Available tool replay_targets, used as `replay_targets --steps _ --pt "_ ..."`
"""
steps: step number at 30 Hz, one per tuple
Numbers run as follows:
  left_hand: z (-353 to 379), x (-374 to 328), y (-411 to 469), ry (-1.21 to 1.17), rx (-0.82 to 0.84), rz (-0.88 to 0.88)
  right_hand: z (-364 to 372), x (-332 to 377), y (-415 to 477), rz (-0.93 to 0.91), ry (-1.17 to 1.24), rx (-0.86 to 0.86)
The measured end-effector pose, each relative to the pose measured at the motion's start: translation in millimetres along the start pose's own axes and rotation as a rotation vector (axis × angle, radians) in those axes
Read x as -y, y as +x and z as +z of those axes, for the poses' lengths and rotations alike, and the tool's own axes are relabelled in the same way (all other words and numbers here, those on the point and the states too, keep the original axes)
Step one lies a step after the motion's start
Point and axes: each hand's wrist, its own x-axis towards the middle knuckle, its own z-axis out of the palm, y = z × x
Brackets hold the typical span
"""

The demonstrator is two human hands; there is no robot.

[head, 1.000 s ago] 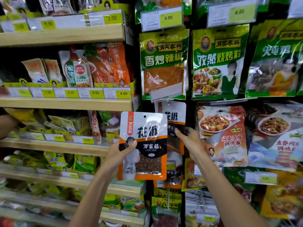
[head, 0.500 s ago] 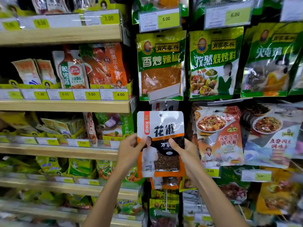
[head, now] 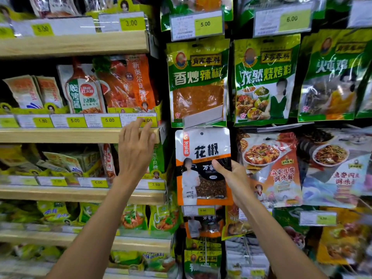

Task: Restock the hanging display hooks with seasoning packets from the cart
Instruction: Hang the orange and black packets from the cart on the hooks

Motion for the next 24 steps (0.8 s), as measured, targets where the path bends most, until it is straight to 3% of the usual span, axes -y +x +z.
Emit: replay_targets --steps 8,24 --pt "2.8 9.6 -9.6 -0.089 -0.028 0.096 -1.8 2.8 8.1 0.014 -0.047 -0.045" --pt "-4.5 7.5 -10.9 -0.14 0.035 0.069 3.2 -6.7 29.8 0.089 -0.052 -0.157"
